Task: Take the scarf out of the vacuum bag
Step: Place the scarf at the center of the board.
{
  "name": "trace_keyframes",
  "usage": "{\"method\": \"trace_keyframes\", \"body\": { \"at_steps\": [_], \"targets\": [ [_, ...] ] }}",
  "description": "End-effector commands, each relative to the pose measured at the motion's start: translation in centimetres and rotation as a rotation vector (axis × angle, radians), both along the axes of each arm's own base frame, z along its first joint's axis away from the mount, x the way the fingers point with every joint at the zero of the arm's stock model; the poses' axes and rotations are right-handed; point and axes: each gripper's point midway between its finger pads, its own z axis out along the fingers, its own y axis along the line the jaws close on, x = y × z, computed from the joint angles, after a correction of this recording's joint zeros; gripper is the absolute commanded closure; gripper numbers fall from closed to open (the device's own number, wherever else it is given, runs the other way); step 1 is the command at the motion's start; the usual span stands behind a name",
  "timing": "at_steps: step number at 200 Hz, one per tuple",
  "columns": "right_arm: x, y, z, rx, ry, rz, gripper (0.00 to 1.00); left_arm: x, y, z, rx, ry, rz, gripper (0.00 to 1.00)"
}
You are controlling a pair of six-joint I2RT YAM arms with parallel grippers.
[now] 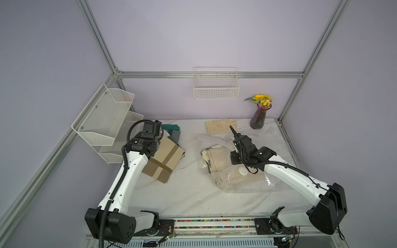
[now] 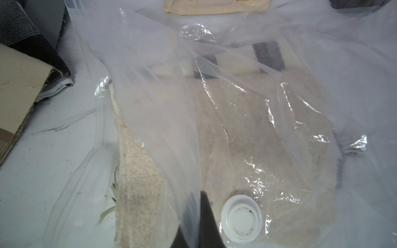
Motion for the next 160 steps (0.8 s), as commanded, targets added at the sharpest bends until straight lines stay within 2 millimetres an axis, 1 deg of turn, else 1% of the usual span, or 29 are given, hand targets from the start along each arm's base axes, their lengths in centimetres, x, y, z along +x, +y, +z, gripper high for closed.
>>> {"method": "trace_keyframes", "body": {
  "at_steps": [1, 42, 61, 74, 76, 83, 111, 160],
  "targets": [
    [0.2, -0.2, 0.9, 0.013, -0.033, 0.001, 1.0, 2.3, 0.3, 4.6, 0.034, -0.15, -0.006, 1.0],
    [0.2, -0.2, 0.9, 0.011, -0.033, 0.001, 1.0, 4.6, -0.2, 4.1, 0.039, -0.138, -0.026, 1.0],
    [0.1, -0.3, 0.8, 0.008, -0.031, 0.001, 1.0, 5.4, -0.3, 3.4, 0.05, -0.129, -0.032, 1.0],
    [0.1, -0.3, 0.8, 0.008, -0.034, -0.001, 1.0, 5.6, -0.2, 3.4, 0.063, -0.135, -0.032, 1.0],
    [0.1, -0.4, 0.8, 0.007, -0.033, -0.001, 1.0, 6.2, -0.3, 2.5, 0.069, -0.112, -0.033, 1.0],
    [0.1, -0.4, 0.7, 0.004, -0.031, -0.001, 1.0, 6.6, -0.2, 1.9, 0.079, -0.101, -0.035, 1.0],
    [0.0, -0.4, 0.7, 0.005, -0.032, -0.003, 1.0, 8.1, -0.1, 1.0, 0.114, -0.113, -0.036, 1.0],
    [0.0, -0.6, 0.7, -0.001, -0.034, -0.006, 1.0, 10.9, 0.7, -0.7, 0.18, -0.151, 0.006, 1.0]
  ]
}}
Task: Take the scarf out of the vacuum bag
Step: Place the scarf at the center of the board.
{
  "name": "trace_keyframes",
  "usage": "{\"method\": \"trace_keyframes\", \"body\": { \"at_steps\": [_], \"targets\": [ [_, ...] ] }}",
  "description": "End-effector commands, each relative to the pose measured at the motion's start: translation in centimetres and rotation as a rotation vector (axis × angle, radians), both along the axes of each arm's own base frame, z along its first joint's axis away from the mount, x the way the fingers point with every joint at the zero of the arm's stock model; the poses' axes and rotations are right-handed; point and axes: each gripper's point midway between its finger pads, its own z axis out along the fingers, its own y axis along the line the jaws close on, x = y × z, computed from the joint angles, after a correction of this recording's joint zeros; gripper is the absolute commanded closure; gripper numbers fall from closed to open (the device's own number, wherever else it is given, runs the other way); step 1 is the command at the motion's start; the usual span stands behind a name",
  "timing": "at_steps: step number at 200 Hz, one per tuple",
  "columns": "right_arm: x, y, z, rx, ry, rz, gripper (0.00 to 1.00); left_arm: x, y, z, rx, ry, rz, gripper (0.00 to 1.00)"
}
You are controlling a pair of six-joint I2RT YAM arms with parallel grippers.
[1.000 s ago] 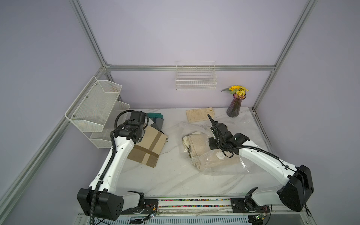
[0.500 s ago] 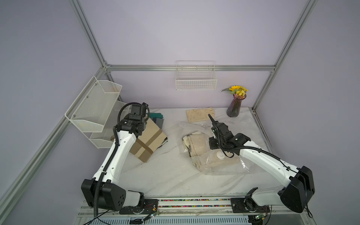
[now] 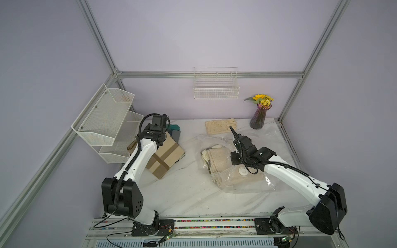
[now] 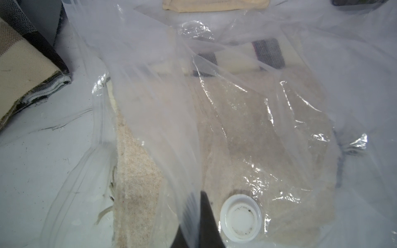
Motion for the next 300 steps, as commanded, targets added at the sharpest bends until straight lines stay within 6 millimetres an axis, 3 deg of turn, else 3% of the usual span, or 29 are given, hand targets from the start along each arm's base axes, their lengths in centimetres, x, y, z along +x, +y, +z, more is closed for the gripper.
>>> {"method": "trace_keyframes", "body": {
  "at_steps": [1, 71, 117, 210, 217, 225, 232, 248, 253, 300],
  "targets": [
    [0.1, -0.5, 1.0, 0.004, -0.038, -0.006, 1.0, 2.2, 1.0, 2.4, 0.053, -0.141, 0.03, 1.0],
    [0.0, -0.6, 0.9, 0.009, -0.039, -0.007, 1.0, 5.7, 3.5, -1.3, 0.145, -0.142, 0.12, 1.0],
    [-0.5, 1.2, 1.4, 0.084, -0.037, 0.076, 1.0, 8.0, 5.1, -4.2, 0.245, -0.135, 0.164, 1.0],
    [-0.6, 1.1, 1.4, 0.085, -0.034, 0.075, 1.0, 10.9, 6.8, -7.0, 0.291, -0.138, 0.218, 1.0],
    [-0.5, 1.1, 1.4, 0.085, -0.034, 0.074, 1.0, 11.1, 6.9, -7.2, 0.291, -0.136, 0.222, 0.97],
    [-0.5, 1.2, 1.4, 0.084, -0.033, 0.075, 1.0, 11.2, 6.9, -7.3, 0.284, -0.132, 0.218, 0.84],
    [-0.5, 1.2, 1.4, 0.084, -0.032, 0.075, 1.0, 11.3, 6.9, -7.3, 0.28, -0.133, 0.217, 0.67],
    [-0.5, 1.2, 1.3, 0.084, -0.031, 0.073, 1.0, 11.3, 6.8, -6.9, 0.269, -0.155, 0.216, 0.13],
    [-0.5, 1.2, 1.2, 0.083, -0.03, 0.075, 1.0, 11.2, 6.8, -6.7, 0.265, -0.165, 0.217, 0.01],
    [-0.4, 1.4, 1.0, 0.082, -0.021, 0.078, 1.0, 11.2, 7.0, -6.0, 0.212, -0.182, 0.223, 0.0]
  ]
}}
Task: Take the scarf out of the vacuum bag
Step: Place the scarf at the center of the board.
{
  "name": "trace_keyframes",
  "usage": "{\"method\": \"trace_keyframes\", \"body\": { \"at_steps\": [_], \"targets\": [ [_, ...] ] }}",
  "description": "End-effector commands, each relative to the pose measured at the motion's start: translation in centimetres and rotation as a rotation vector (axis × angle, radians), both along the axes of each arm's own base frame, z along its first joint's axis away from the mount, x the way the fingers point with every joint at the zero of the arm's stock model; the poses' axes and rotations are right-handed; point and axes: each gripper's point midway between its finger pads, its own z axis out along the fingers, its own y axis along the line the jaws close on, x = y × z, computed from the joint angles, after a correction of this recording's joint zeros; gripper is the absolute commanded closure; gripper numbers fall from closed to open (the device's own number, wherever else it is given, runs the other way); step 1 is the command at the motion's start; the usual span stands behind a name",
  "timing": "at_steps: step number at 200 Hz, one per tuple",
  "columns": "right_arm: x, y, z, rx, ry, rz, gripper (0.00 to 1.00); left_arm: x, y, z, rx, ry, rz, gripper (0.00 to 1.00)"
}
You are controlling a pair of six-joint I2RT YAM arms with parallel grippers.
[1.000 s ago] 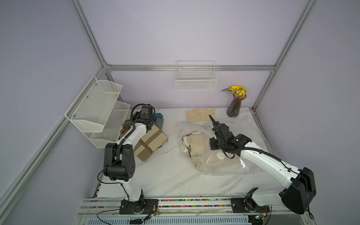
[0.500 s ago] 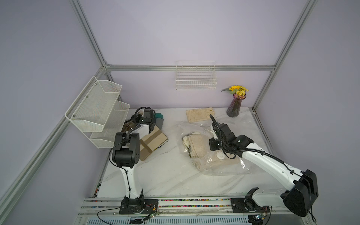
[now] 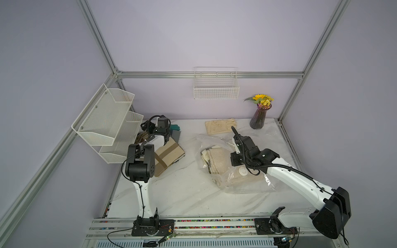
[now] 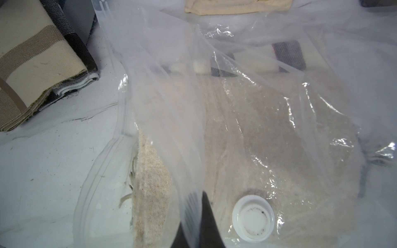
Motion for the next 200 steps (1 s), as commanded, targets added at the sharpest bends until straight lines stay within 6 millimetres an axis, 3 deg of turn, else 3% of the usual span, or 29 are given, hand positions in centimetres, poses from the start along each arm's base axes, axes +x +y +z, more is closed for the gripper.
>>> {"method": "trace_keyframes", "body": {
  "at_steps": [1, 83, 118, 163, 185, 200],
  "targets": [
    [0.5, 0.2, 0.2, 0.01, -0.015, 0.008, 1.0, 0.4, 0.3, 3.2, -0.042, -0.101, -0.005, 0.0],
    [0.4, 0.2, 0.4, 0.012, -0.02, 0.008, 1.0, 0.2, 2.2, 2.8, -0.034, -0.076, 0.071, 0.0],
    [0.4, 0.2, 0.3, 0.011, -0.017, 0.008, 1.0, 0.5, 1.2, 0.7, -0.084, -0.039, 0.007, 0.0],
    [0.3, 0.1, 0.5, 0.014, -0.021, 0.007, 1.0, -0.2, 0.1, -3.9, -0.119, 0.05, -0.035, 0.0],
    [0.3, 0.1, 0.5, 0.012, -0.022, 0.005, 1.0, -0.5, -0.3, -4.9, -0.124, 0.073, -0.042, 0.0],
    [0.3, 0.0, 0.5, 0.013, -0.024, 0.005, 1.0, -0.4, -0.4, -4.5, -0.124, 0.067, -0.045, 0.0]
  ]
}}
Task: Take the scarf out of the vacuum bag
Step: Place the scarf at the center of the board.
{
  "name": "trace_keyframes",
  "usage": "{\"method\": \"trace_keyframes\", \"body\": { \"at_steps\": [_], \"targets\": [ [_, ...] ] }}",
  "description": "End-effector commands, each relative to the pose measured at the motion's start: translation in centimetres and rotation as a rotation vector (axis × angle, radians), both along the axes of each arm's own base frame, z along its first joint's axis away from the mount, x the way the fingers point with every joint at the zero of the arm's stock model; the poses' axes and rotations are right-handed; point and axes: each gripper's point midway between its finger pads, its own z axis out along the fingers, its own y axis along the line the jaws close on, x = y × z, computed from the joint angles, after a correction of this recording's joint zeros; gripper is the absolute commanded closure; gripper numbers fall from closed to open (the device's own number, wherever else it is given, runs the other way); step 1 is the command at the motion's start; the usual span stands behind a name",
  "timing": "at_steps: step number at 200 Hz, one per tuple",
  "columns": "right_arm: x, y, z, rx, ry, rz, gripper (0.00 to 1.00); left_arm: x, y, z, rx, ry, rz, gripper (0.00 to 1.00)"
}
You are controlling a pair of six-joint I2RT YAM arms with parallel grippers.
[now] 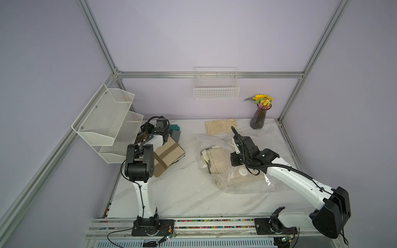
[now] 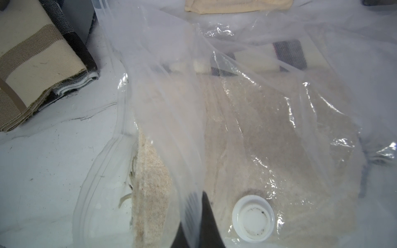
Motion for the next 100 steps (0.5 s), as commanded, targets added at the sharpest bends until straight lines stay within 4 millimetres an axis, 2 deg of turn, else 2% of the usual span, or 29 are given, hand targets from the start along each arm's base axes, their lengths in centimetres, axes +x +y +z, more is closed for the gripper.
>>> {"method": "trace_keyframes", "body": {
  "at_steps": [1, 11, 28, 63, 81, 100],
  "targets": [
    [0.3, 0.0, 0.6, 0.014, -0.027, 0.004, 1.0, -0.3, -0.6, -2.6, -0.033, 0.062, -0.03, 0.0],
    [0.3, 0.0, 0.7, 0.016, -0.028, 0.005, 1.0, -0.1, -0.7, -1.9, -0.026, 0.051, -0.028, 0.0],
    [0.2, 0.0, 0.7, 0.016, -0.028, 0.005, 1.0, 0.4, -0.6, 1.0, -0.002, -0.005, -0.009, 0.0],
    [0.3, 0.2, 0.7, 0.022, -0.024, 0.006, 1.0, 0.6, -1.3, 10.1, 0.068, -0.164, 0.04, 0.0],
    [0.4, 0.4, 0.7, 0.027, -0.021, 0.01, 1.0, 0.0, -2.5, 13.8, 0.071, -0.225, 0.037, 0.0],
    [0.5, 0.6, 0.9, 0.034, -0.019, 0.01, 1.0, -0.9, -4.5, 16.6, 0.061, -0.273, 0.013, 0.0]
  ]
}}
